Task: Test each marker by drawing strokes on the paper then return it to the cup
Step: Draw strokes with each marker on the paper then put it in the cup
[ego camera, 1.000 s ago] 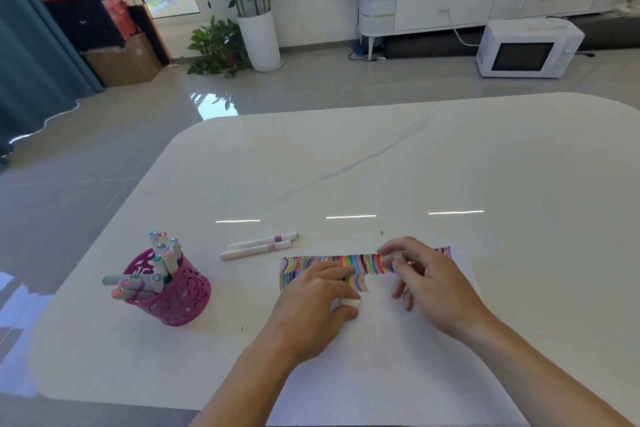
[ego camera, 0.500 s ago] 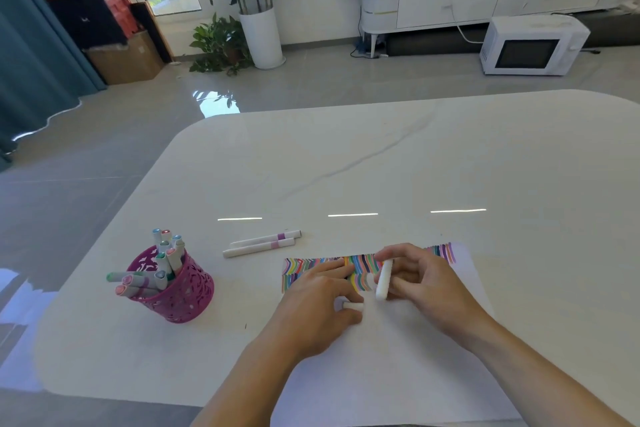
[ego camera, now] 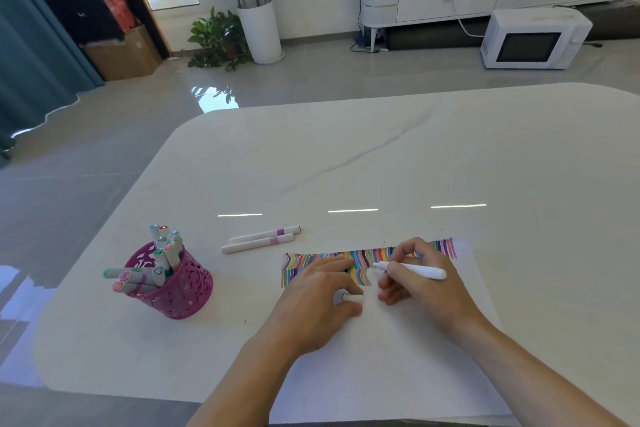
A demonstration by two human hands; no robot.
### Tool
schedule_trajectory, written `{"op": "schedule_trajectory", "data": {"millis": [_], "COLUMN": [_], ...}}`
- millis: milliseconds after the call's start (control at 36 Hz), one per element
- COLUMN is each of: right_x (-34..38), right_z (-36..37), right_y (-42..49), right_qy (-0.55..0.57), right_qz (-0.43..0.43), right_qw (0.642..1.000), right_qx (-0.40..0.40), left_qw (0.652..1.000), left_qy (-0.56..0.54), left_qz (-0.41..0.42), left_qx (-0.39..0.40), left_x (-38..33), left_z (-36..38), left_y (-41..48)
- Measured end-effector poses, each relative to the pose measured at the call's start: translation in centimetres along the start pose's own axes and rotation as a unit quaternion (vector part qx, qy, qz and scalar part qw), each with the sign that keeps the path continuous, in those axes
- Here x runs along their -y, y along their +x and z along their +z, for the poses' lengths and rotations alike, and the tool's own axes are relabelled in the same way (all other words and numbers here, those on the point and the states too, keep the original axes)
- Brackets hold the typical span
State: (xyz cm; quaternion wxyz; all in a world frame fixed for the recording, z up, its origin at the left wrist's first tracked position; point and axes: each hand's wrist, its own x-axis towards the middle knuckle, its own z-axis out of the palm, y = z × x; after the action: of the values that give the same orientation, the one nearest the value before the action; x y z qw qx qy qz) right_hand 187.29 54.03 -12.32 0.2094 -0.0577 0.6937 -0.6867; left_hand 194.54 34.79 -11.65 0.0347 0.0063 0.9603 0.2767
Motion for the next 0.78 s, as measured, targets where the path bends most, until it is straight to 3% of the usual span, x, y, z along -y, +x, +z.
{"op": "schedule_trajectory", "data": {"millis": [778], "right_x": [-1.2], "right_z": [0.4], "right_y": [0.2], "right_qy": [-0.084], "right_qz": [-0.028], "right_qw": [0.996], "right_qx": [-0.015], "left_qw": [1.000], "left_qy": [-0.003], "left_qz": [-0.006], "left_qx": [0.004], "left_x": [-0.1], "left_z": [0.1], "left_y": [-0.1]}}
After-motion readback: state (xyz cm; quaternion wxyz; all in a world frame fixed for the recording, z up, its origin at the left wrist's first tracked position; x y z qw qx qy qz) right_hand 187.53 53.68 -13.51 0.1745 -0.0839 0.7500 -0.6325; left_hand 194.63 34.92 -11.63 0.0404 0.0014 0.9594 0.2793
